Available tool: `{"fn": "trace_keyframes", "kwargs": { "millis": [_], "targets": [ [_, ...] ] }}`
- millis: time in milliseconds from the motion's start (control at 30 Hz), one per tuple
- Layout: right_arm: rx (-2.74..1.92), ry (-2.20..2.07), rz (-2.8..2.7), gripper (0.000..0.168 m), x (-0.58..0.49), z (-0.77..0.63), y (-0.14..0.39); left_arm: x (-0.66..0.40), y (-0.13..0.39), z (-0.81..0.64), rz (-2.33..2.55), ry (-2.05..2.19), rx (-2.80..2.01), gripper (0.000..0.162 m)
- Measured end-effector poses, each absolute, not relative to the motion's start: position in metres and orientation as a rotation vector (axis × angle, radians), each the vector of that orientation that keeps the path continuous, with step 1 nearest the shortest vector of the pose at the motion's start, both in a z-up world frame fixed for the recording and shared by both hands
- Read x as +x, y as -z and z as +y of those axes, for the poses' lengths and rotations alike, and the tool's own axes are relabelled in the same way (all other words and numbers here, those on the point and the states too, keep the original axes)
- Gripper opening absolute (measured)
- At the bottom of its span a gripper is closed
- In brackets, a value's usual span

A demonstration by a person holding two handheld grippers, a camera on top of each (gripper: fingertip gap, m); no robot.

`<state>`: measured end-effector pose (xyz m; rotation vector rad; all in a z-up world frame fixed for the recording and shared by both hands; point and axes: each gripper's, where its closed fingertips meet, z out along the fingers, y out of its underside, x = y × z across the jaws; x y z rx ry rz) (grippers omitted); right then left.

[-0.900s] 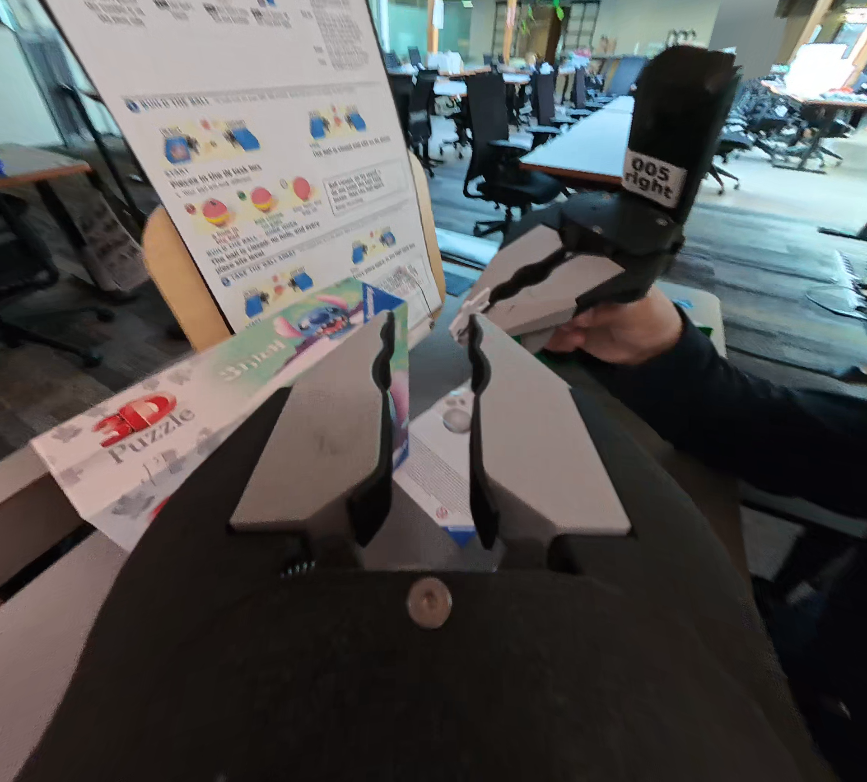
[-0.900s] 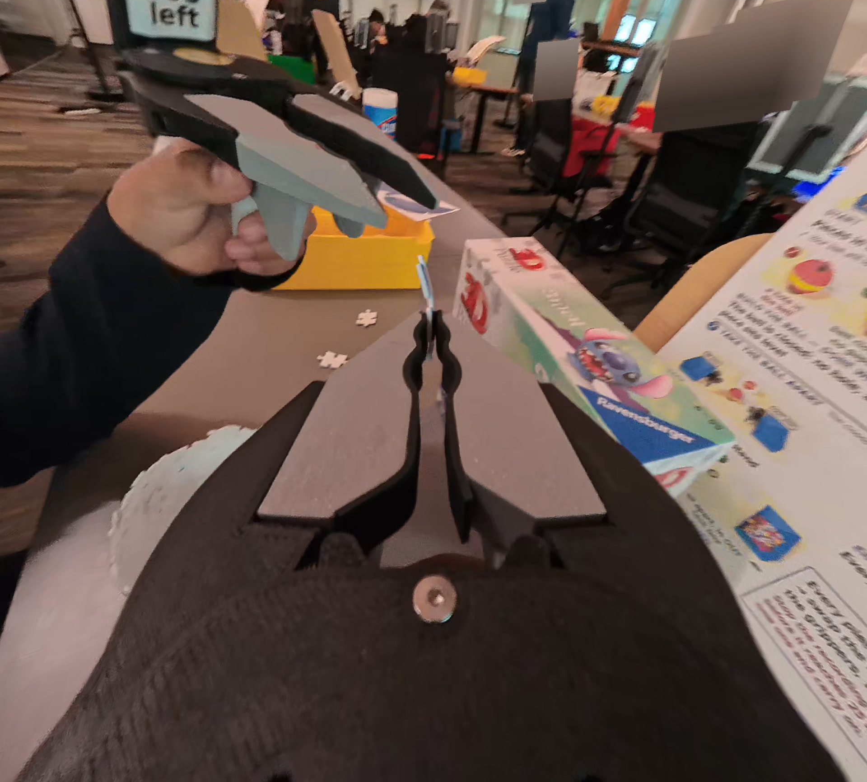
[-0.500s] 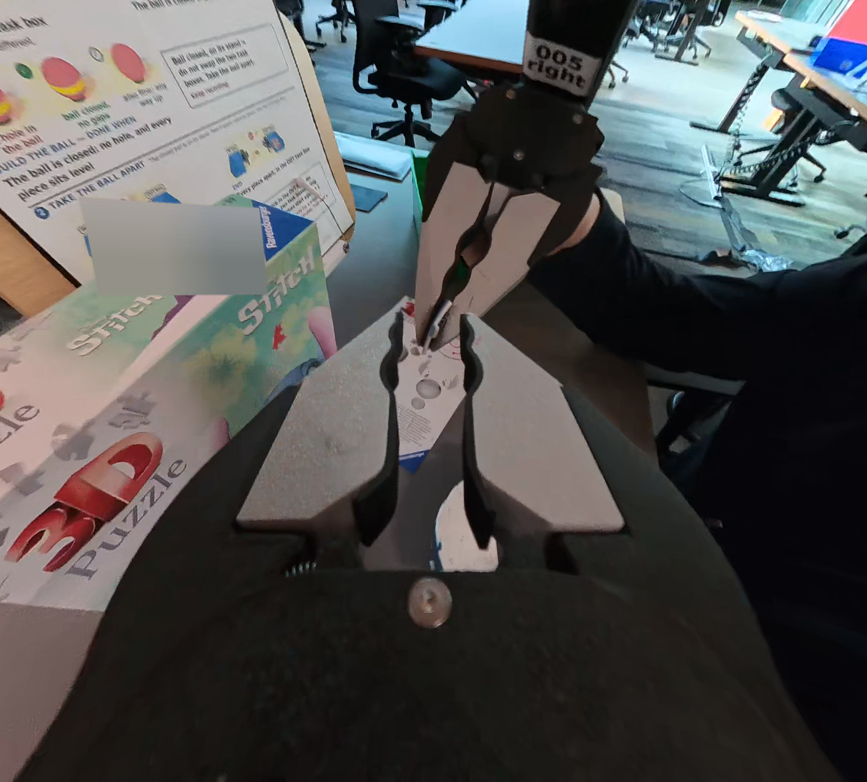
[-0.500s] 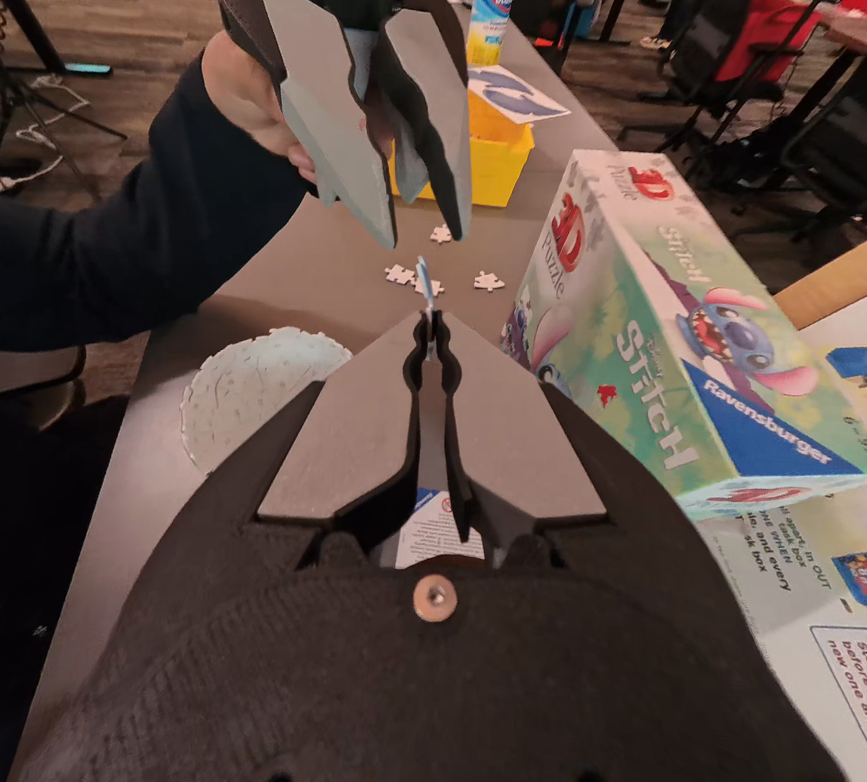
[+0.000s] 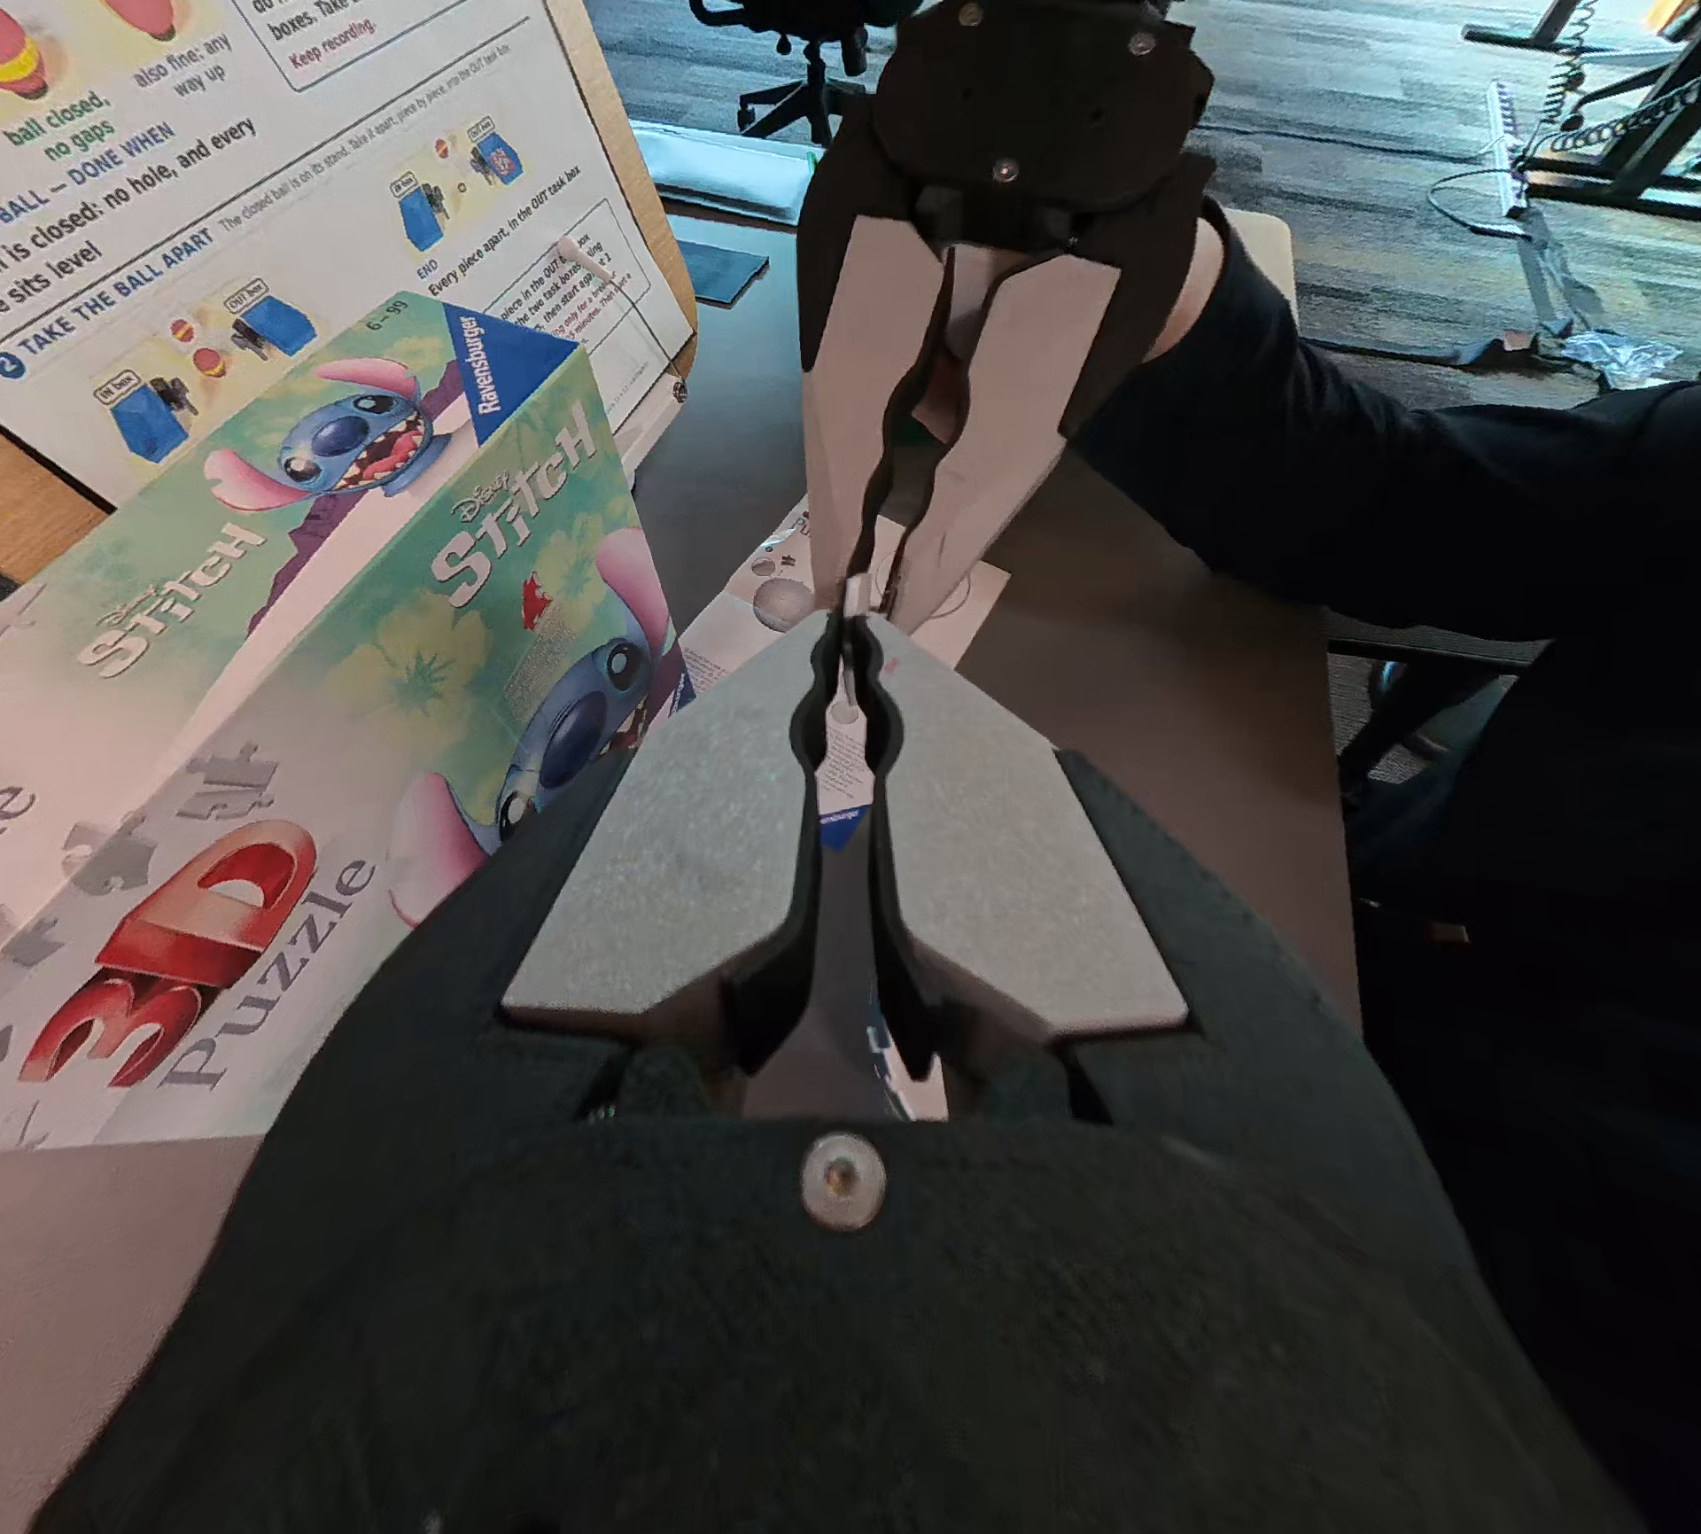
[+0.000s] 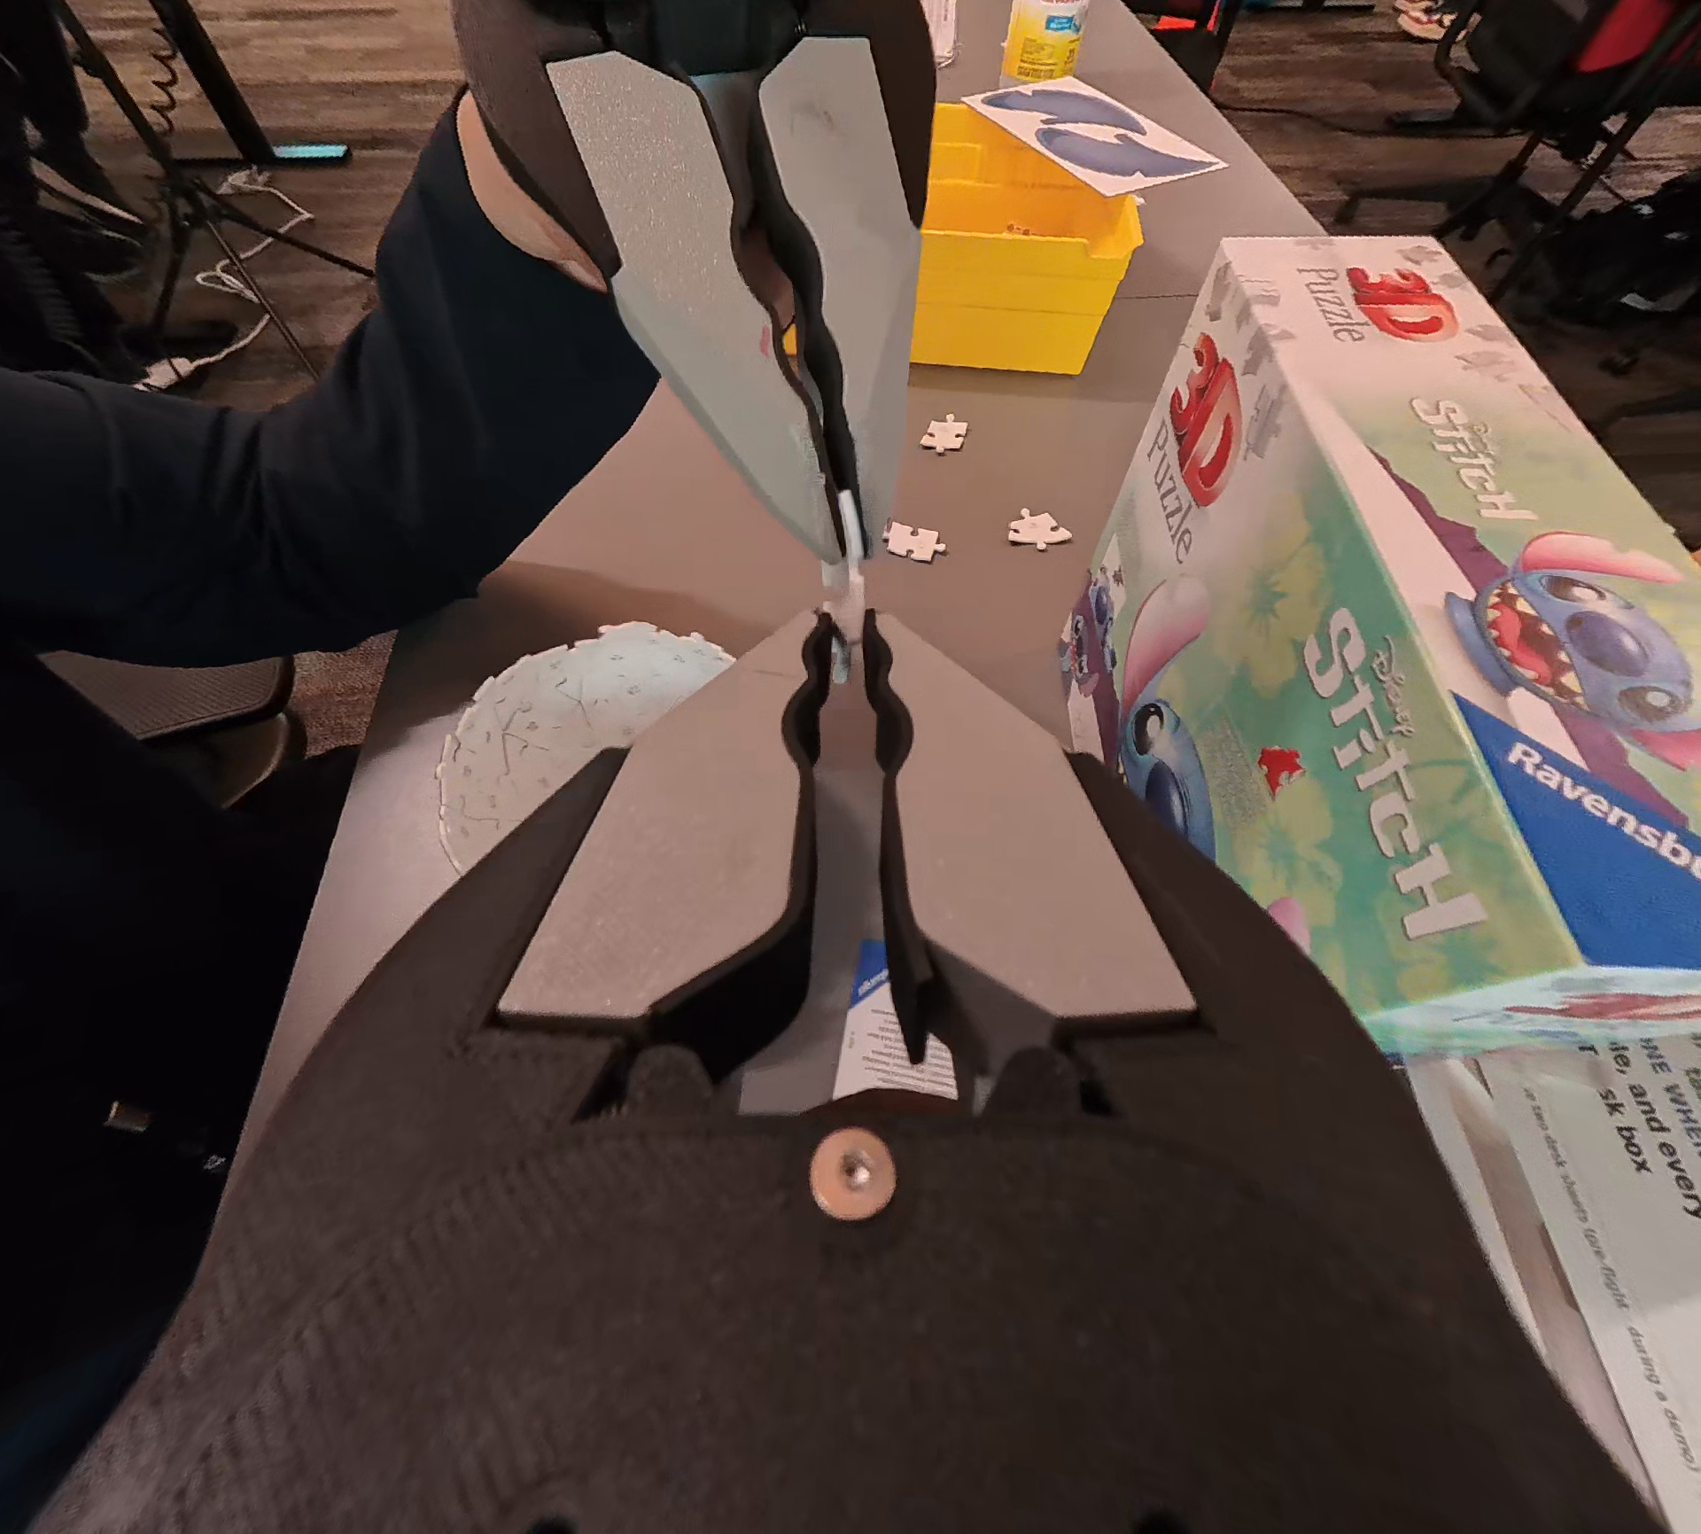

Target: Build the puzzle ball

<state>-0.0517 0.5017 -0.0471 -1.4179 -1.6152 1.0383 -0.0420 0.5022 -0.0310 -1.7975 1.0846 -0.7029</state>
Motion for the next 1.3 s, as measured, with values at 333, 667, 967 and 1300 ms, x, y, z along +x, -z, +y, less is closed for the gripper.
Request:
{"fn": "trace_keyframes", "kwargs": {
  "millis": [333,667,967,1300],
  "targets": [
    [-1.389,-1.017,-1.626,0.001,-0.057,0.5,0.049,-0.046,0.037,0.5,1.083,0.641,-1.839,0.0],
    [-1.464,-1.109,-1.788,0.0,-0.07,0.482,0.088,-0.067,0.077,0.483,0.952,0.685,-1.883,0.001],
    [-1.571,-1.0,-1.957,0.0,-0.076,0.473,0.132,-0.091,0.096,0.479,0.767,0.97,-1.768,0.022],
    [-1.591,-0.991,-1.992,0.0,-0.086,0.474,0.143,-0.08,0.13,0.479,0.85,0.918,-1.87,0.0]
  ]
}}
